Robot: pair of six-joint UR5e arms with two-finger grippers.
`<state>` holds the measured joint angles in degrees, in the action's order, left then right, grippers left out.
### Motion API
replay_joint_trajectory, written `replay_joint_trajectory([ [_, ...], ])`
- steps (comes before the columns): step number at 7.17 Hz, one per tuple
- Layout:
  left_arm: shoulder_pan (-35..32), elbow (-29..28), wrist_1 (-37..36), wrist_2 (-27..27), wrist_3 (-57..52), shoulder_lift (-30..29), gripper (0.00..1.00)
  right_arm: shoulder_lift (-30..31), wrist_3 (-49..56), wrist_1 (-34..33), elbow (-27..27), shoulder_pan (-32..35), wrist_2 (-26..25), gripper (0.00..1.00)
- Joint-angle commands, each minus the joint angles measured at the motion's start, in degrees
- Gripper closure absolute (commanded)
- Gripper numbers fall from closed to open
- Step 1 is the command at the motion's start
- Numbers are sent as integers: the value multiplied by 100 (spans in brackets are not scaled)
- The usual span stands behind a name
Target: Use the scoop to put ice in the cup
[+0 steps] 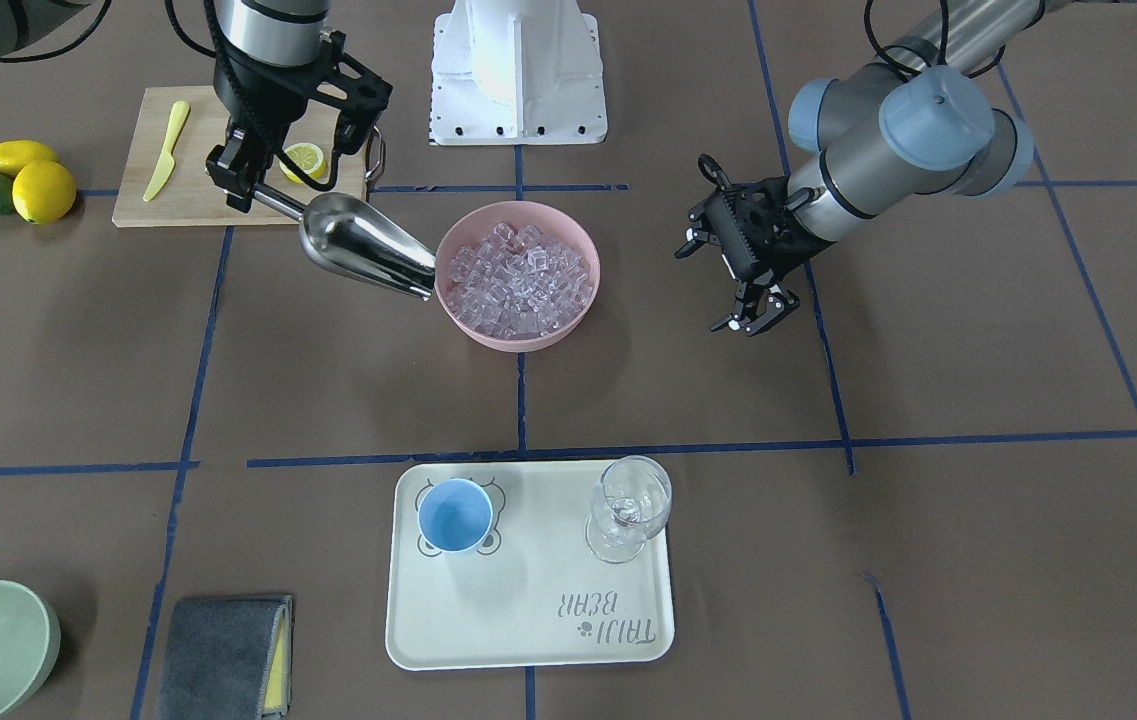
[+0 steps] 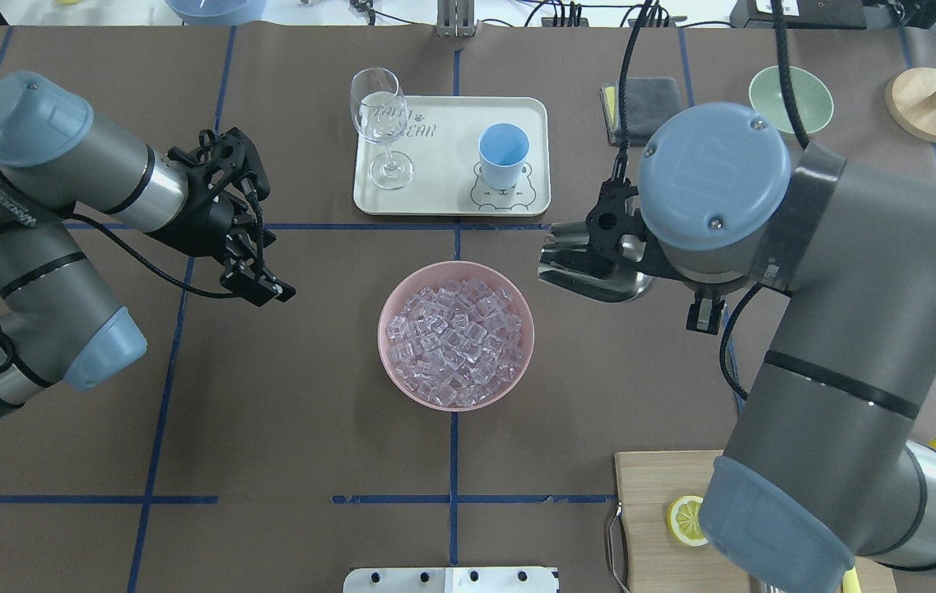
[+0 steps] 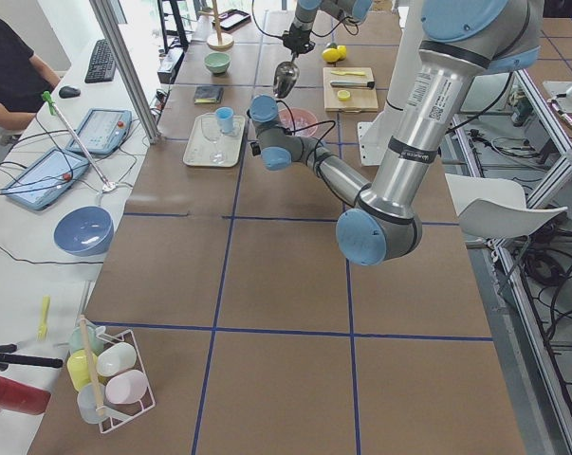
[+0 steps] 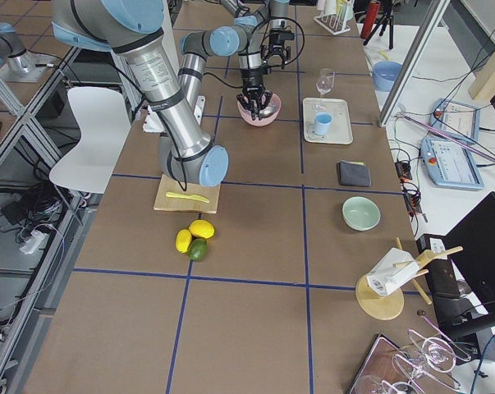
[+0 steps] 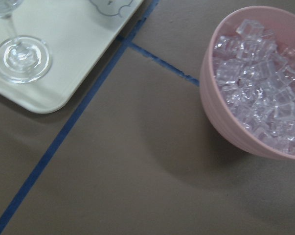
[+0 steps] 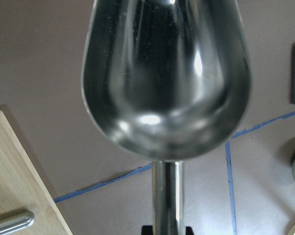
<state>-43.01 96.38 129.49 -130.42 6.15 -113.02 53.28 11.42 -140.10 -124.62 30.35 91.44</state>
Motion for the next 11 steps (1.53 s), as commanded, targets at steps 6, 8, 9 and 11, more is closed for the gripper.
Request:
replay_joint_trajectory([
  [6, 1181, -919, 2318, 1695, -1010, -79, 0, -353, 404, -694, -54, 103, 340, 100],
  [8, 1234, -1007, 2309, 1687, -949, -150, 0, -527, 422, -694, 173, 94, 340, 100],
  [9, 1234, -1016, 2283, 1678, -914, -211, 0, -590, 509, -694, 261, 94, 331, 100],
  [11, 1251, -1042, 2274, 1643, -887, -220, 0, -756, 633, -720, 629, 85, 331, 100],
])
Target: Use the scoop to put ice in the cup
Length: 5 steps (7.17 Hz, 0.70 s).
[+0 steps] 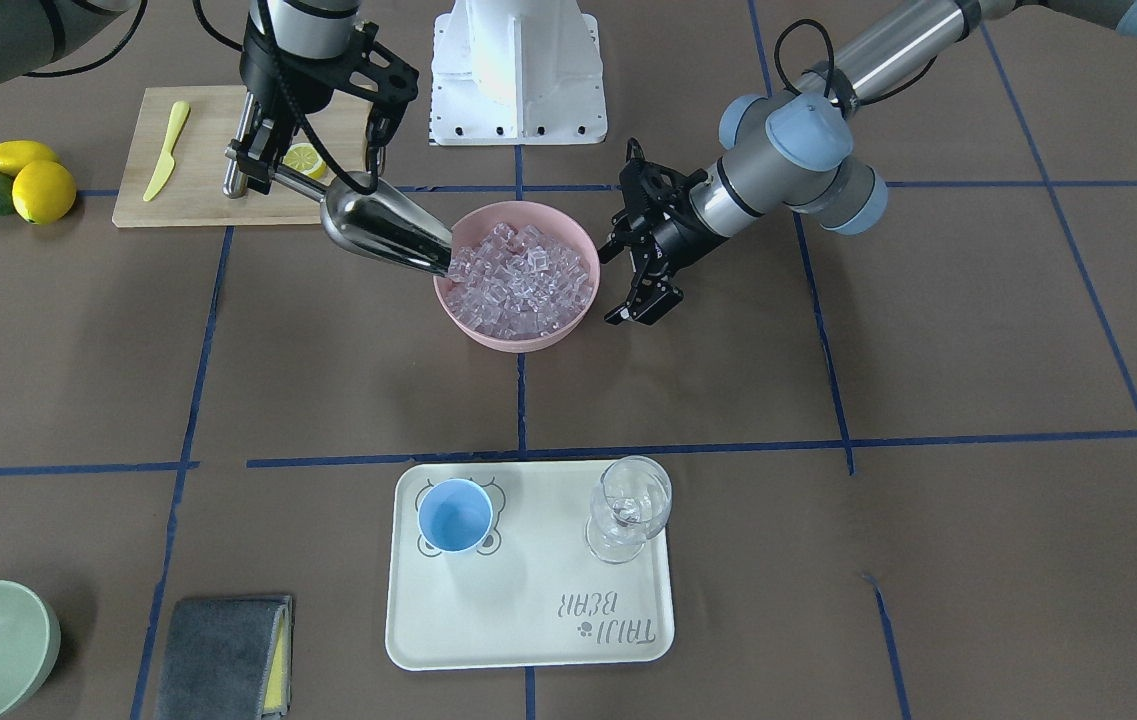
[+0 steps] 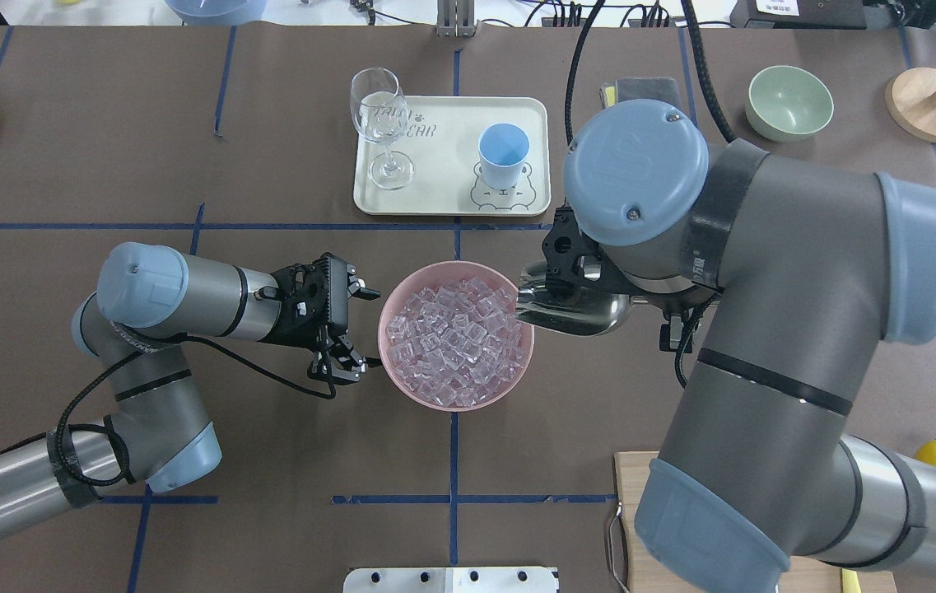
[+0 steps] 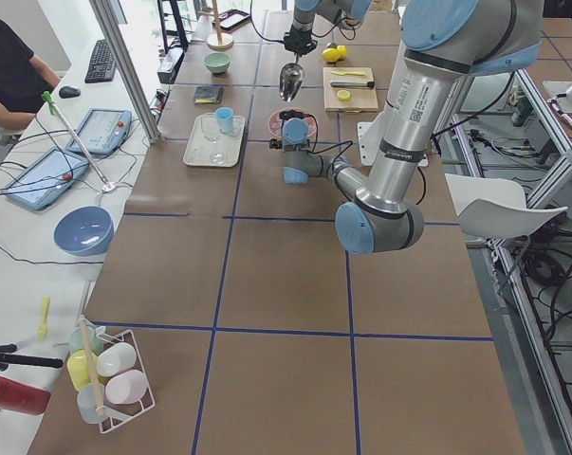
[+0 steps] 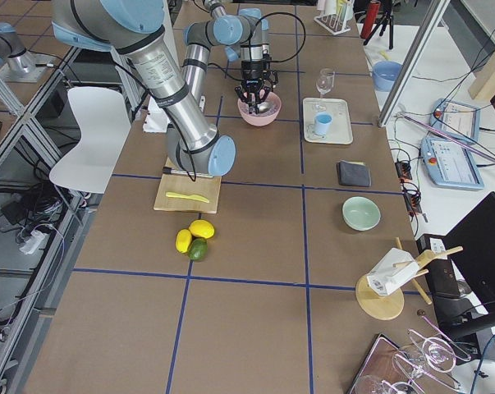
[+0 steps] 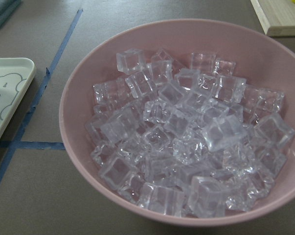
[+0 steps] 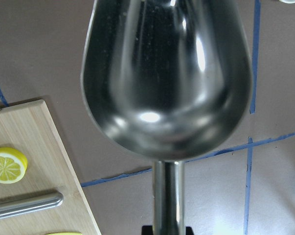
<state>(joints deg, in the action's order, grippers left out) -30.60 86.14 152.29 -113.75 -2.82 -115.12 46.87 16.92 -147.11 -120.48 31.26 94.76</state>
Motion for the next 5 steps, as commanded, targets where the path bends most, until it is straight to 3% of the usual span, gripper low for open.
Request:
replay_joint_trajectory([
  [1, 28, -45, -6, -51, 10, -11, 0, -299, 232, -403, 296, -6, -27, 100],
  [3, 28, -63, -6, -77, 1, -11, 0, -677, 479, -756, 760, -23, -115, 100],
  [5, 28, -45, 20, -104, 10, -28, 0, -1536, 628, -1423, 1682, -136, -518, 100],
])
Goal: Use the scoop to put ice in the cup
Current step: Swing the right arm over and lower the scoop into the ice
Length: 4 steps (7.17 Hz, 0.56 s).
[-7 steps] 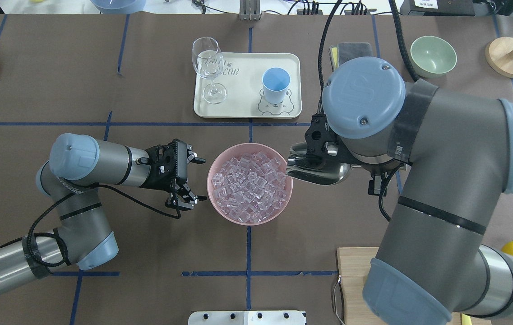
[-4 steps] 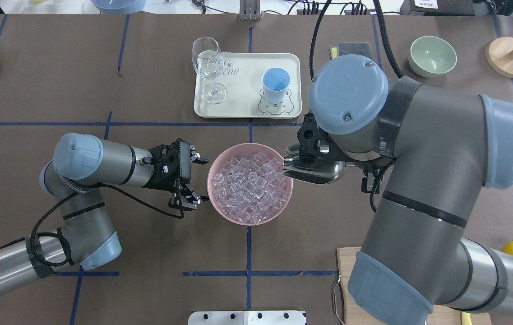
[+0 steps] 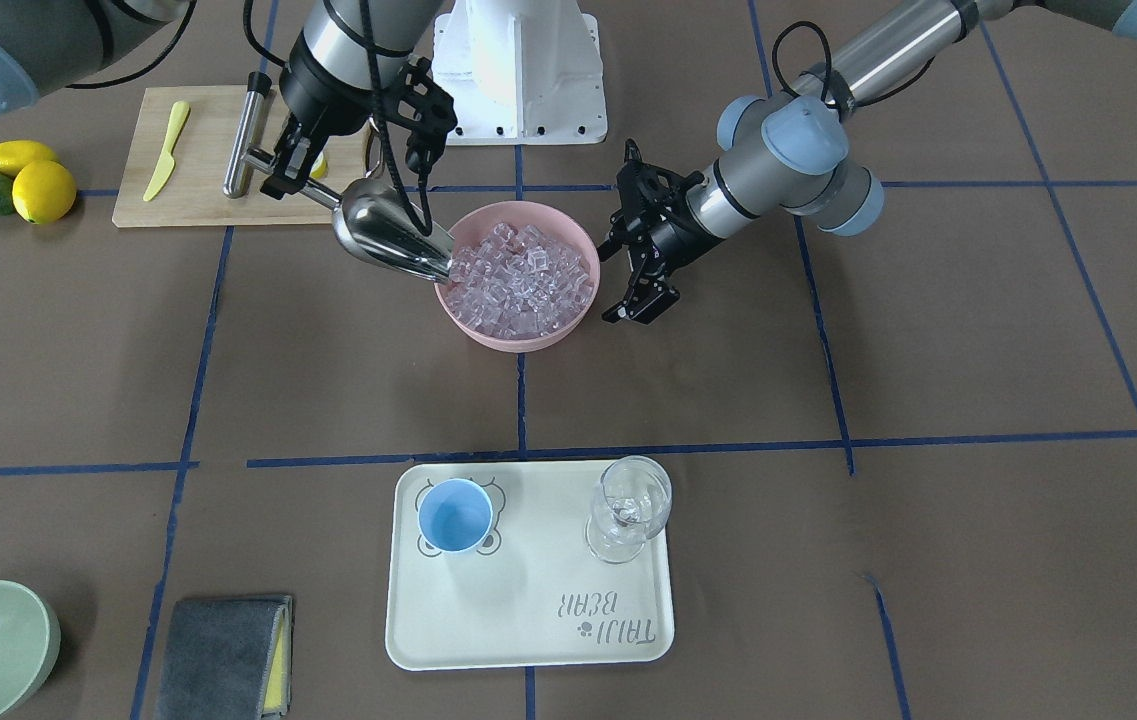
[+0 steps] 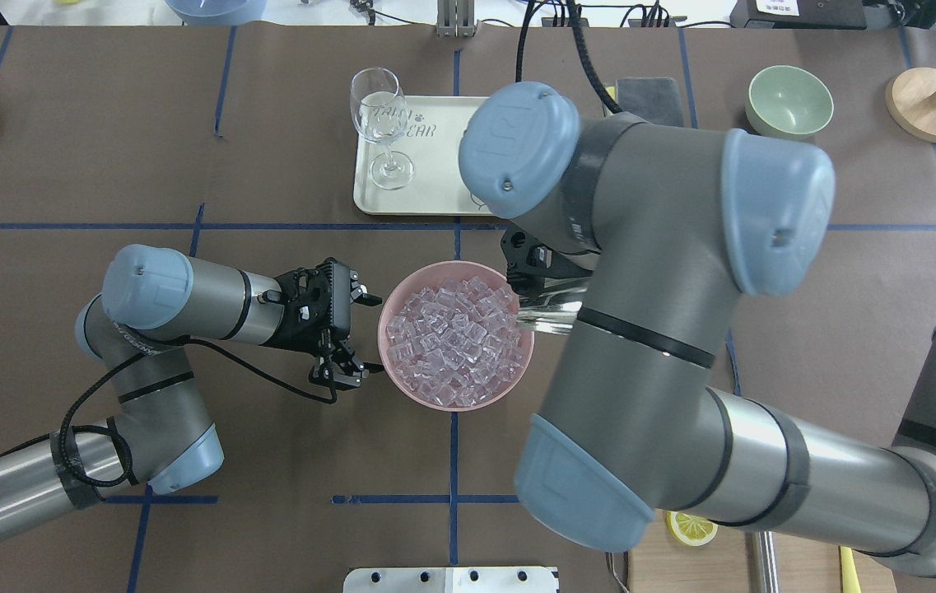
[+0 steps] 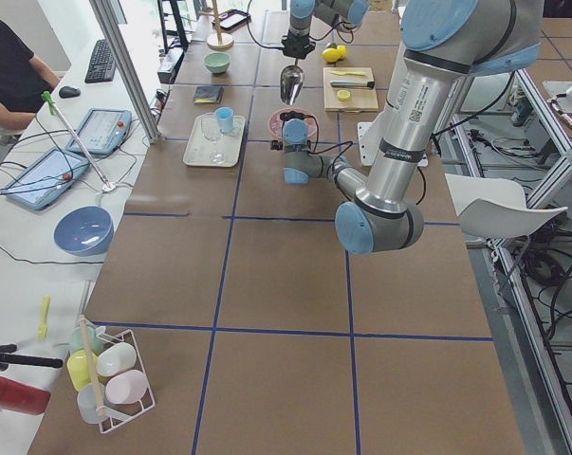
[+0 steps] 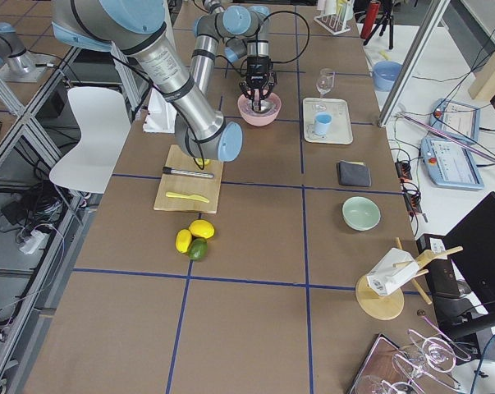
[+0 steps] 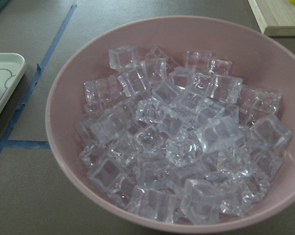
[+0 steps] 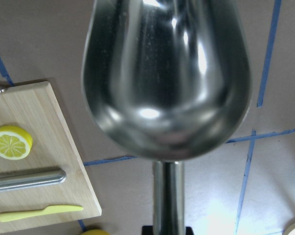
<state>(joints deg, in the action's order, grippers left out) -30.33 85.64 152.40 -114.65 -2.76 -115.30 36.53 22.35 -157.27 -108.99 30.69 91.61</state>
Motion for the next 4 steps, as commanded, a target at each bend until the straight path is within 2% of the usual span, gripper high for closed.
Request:
replay_joint_trajectory([
  [1, 1, -4, 9, -13, -5, -1, 0, -593, 94, -418, 641, -99, -222, 100],
  [3, 1, -13, 9, -13, -14, -1, 0, -1032, 94, -462, 1403, -283, -546, 100],
  [4, 9, -13, 9, -13, -14, -10, 0, -1068, 94, -610, 1598, -362, -695, 100],
])
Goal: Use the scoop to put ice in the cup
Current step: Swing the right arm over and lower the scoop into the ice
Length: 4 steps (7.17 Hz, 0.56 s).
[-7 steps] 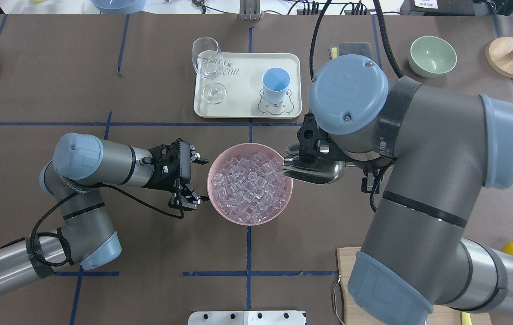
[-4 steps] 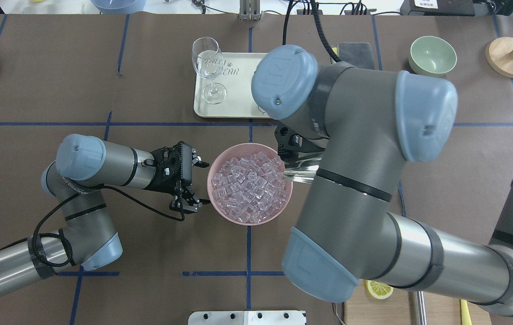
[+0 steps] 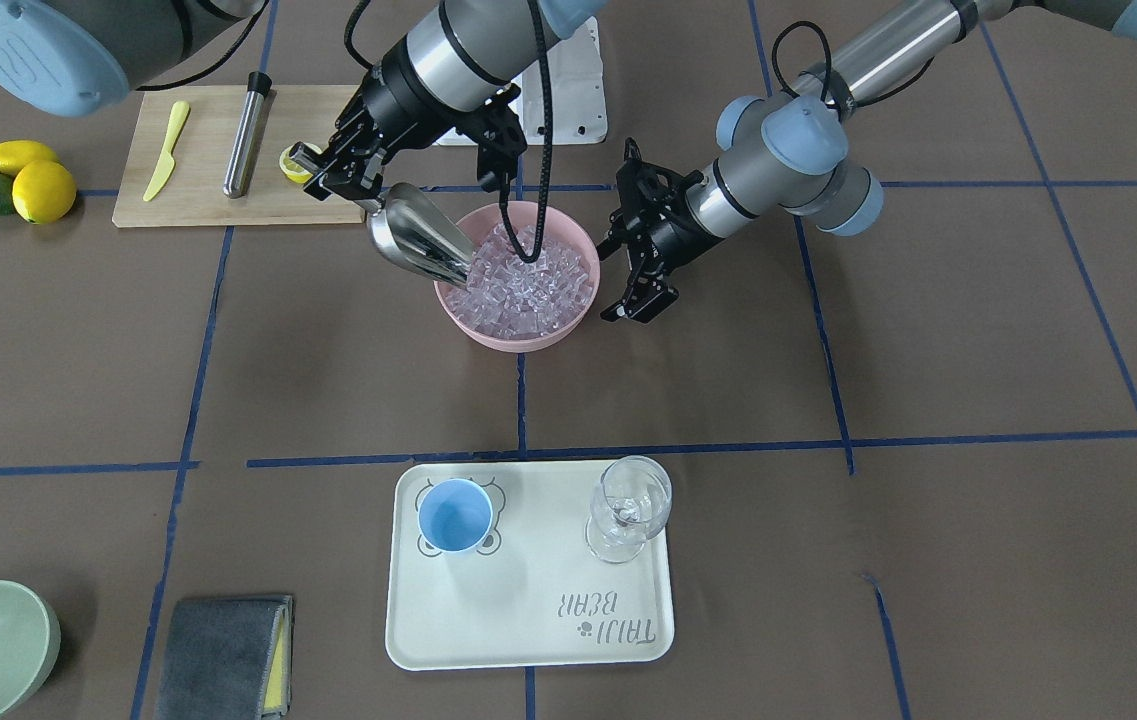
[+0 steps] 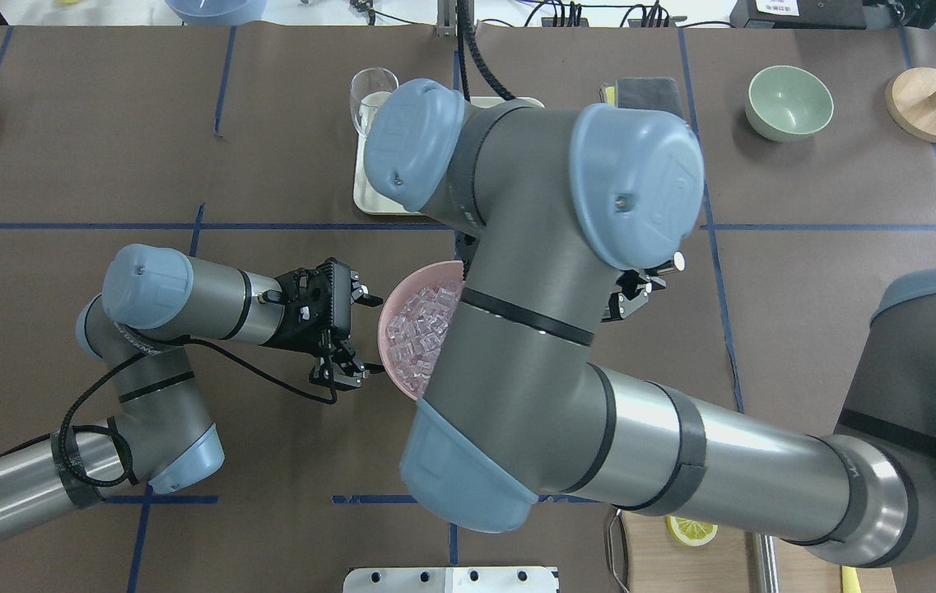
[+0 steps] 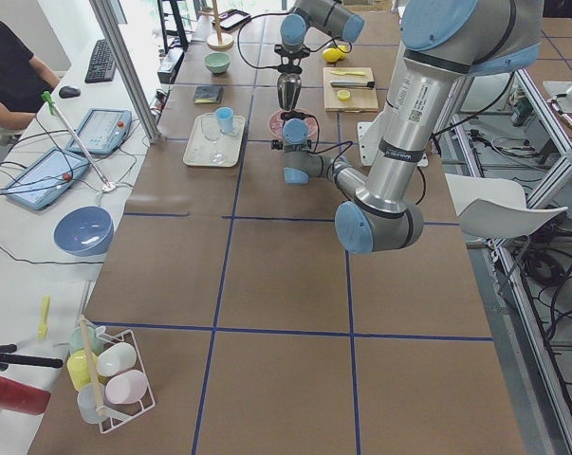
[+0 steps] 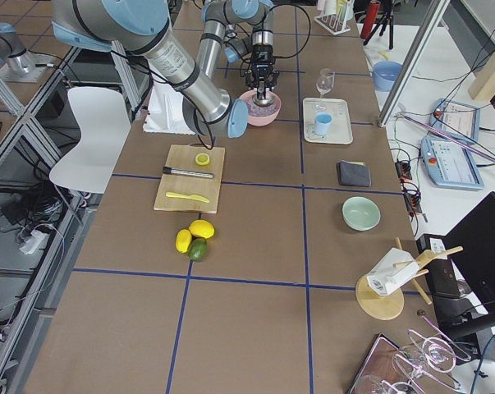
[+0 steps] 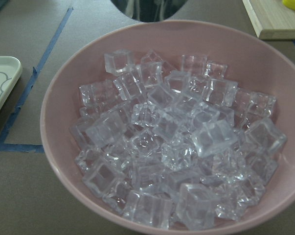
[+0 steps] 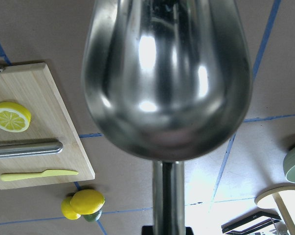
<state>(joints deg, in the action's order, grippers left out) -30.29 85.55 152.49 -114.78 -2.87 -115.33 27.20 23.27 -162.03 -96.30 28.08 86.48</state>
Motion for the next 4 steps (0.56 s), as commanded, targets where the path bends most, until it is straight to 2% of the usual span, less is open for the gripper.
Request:
replay_joint_trajectory([
  [1, 6, -4, -9, 0, 5, -25, 0, -136, 2, -406, 358, -196, -323, 100],
  [4, 6, -30, 0, 8, -3, -16, 0, -162, 2, -409, 499, -259, -351, 100],
])
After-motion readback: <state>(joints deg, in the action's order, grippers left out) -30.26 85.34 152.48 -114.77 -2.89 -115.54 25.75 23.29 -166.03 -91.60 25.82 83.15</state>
